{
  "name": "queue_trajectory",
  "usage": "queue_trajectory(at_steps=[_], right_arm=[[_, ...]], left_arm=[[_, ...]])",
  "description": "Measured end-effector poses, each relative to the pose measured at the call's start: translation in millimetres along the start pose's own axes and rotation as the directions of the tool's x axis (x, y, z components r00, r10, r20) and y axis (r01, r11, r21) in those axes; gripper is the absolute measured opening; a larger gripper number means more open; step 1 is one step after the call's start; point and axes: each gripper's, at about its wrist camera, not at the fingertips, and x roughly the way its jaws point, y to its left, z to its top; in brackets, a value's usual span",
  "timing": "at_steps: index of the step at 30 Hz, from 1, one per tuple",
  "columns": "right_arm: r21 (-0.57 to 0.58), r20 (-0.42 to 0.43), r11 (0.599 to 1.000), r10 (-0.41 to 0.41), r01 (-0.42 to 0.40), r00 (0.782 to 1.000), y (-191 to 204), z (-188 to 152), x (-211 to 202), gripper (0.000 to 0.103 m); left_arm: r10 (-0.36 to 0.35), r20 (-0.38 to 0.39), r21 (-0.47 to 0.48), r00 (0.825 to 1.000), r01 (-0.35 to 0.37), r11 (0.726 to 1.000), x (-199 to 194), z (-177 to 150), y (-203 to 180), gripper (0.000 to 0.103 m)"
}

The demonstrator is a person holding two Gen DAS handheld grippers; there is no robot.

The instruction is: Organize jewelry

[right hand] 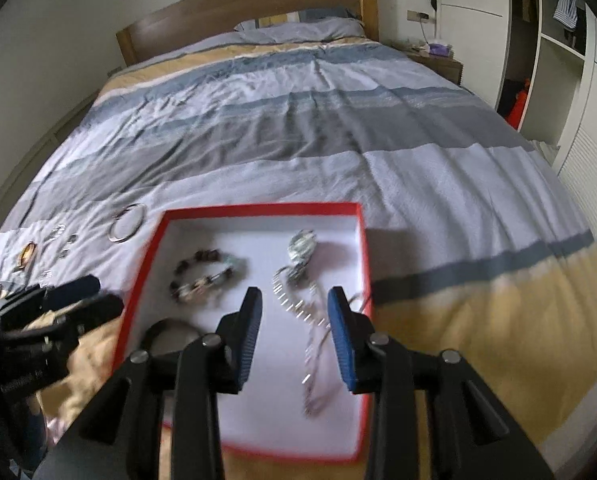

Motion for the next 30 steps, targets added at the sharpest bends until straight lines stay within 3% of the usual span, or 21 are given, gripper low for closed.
queue_trajectory(at_steps=[9,16,23,30], right_arm=[[-0.014,0.047,0.999,0.045,-0.044,0.998,55,-42,-67,0.033],[-0.029,0.101,0.997,0.070,-0.068,0.992,90,-61,-112,0.042],[-0.056,0.152,0.996,0.082,-0.074,0.985,126,-73,-151,0.045],[-0.080,0.173,0.995,0.080,-0.067,0.982,155,-89,-172,0.048]], left_arm=[[0.160,0.098,-0.022,0.982,-0.159,0.987,-93,-36,12,0.069],[0.217,0.162,-0.035,0.963,-0.214,0.976,-148,-61,20,0.076],[0.276,0.254,-0.059,0.927,-0.270,0.961,-203,-82,33,0.083],[0.317,0.300,-0.113,0.900,-0.296,0.948,-245,-102,53,0.085]])
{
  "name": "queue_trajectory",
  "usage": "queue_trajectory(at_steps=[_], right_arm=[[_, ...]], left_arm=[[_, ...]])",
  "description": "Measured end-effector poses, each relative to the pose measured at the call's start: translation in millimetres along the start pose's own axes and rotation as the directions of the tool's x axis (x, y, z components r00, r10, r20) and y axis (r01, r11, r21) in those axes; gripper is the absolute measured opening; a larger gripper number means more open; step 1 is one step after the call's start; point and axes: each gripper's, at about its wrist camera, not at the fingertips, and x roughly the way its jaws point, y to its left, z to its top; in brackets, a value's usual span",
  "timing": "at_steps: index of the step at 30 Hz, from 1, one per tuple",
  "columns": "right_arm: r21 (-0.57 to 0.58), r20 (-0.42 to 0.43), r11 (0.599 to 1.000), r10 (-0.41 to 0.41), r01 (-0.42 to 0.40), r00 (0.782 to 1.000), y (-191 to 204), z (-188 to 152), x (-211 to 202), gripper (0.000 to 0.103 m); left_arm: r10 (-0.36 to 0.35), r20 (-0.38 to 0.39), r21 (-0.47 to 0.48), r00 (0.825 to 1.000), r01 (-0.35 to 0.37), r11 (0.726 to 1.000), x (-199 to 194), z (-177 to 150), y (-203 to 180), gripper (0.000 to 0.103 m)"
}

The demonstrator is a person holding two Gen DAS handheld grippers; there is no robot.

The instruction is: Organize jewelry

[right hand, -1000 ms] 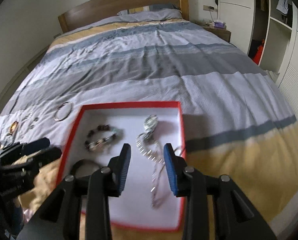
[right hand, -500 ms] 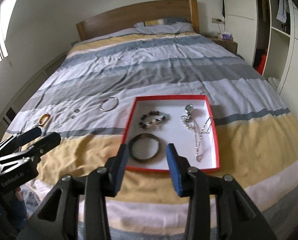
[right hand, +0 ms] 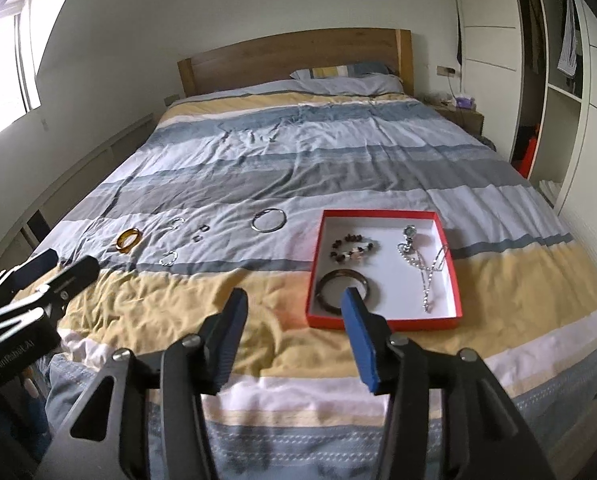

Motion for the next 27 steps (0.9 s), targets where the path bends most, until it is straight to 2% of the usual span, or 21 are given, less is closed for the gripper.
queue_trajectory(at_steps=[12,18,27], right_arm=[[-0.029,0.060,0.999,-0.014,0.016,0.998,46,-21,-42,0.055],[-0.067,0.101,0.998,-0.001,0.008,0.995,66,-24,-63,0.057],[-0.102,0.135,0.995,0.028,-0.015,0.990,83,-27,-80,0.057]], left_arm=[[0.055,0.081,-0.069,0.995,-0.049,0.996,-61,-16,46,0.087],[0.104,0.150,-0.095,0.983,-0.091,0.991,-91,-19,60,0.094],[0.152,0.183,-0.115,0.971,-0.132,0.985,-111,-22,71,0.094]])
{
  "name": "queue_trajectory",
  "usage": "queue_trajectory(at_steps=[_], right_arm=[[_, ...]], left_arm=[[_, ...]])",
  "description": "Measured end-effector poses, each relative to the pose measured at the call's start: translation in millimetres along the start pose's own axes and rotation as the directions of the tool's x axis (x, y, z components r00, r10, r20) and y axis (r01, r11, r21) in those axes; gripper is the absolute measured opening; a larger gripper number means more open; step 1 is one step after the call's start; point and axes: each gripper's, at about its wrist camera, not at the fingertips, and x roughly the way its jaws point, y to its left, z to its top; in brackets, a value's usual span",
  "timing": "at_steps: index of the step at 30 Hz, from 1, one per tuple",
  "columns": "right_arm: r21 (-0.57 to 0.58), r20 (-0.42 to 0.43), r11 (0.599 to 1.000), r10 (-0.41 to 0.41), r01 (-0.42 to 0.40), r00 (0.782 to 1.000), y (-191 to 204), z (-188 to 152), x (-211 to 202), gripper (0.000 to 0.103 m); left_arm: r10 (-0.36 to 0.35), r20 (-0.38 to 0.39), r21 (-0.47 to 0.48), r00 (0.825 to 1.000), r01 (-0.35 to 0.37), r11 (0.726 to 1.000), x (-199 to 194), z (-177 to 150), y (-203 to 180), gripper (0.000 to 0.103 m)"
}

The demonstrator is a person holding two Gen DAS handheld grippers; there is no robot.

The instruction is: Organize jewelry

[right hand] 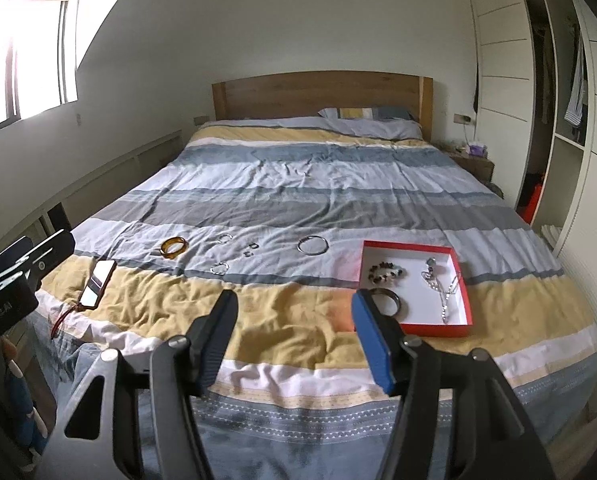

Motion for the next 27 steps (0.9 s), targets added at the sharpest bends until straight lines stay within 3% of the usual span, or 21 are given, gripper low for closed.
queue_trajectory(at_steps=[27], right_arm=[[0.009,-0.045,0.999,0.037,-0.036,0.998,-4,-8,37,0.058]], left_arm=[[0.022,-0.079,0.031,0.997,-0.019,0.999,36,-19,-7,0.095]])
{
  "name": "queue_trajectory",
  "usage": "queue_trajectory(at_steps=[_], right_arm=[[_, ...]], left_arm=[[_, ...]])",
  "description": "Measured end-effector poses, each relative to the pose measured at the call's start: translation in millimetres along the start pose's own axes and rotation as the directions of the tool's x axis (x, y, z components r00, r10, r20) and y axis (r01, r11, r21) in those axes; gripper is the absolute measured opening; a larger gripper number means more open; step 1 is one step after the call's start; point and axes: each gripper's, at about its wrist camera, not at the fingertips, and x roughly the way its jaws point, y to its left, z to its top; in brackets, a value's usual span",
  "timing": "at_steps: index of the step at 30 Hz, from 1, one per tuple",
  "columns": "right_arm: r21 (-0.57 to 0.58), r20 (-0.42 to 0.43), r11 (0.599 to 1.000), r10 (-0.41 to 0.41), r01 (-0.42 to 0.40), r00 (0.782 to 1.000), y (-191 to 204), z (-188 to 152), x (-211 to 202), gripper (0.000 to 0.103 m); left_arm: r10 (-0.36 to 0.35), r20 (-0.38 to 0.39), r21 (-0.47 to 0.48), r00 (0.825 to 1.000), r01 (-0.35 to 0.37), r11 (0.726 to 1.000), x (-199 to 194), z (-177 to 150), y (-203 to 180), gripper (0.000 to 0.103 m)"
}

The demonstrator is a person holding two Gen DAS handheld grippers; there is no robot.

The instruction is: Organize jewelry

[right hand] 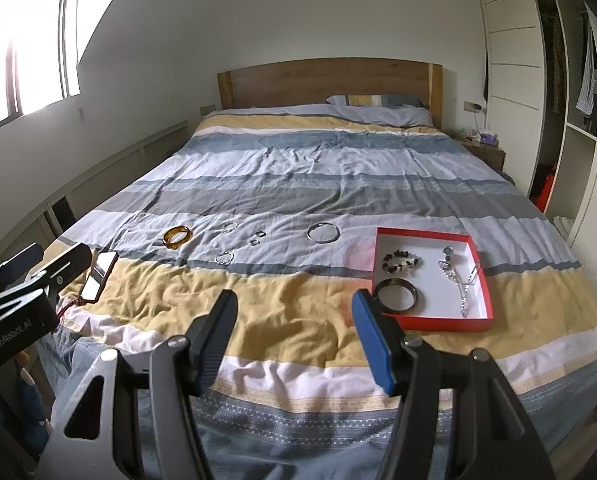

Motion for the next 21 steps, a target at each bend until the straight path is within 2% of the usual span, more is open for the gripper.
queue_trajectory(at_steps=[9,21], right_arm=[[0.005,-0.025,1.000,0.010,-0.009,1.000,-4,-5,17,0.058],[0.029,-0.079,0.999,0.024,-0.022,0.997,-11,-12,59,0.058]], left_arm=[[-0.002,-0.019,0.005,1.000,0.002,1.000,14,-3,-2,0.095],[0.008,-0.095,0.018,0.995,-0.006,1.000,55,-13,-1,0.095]])
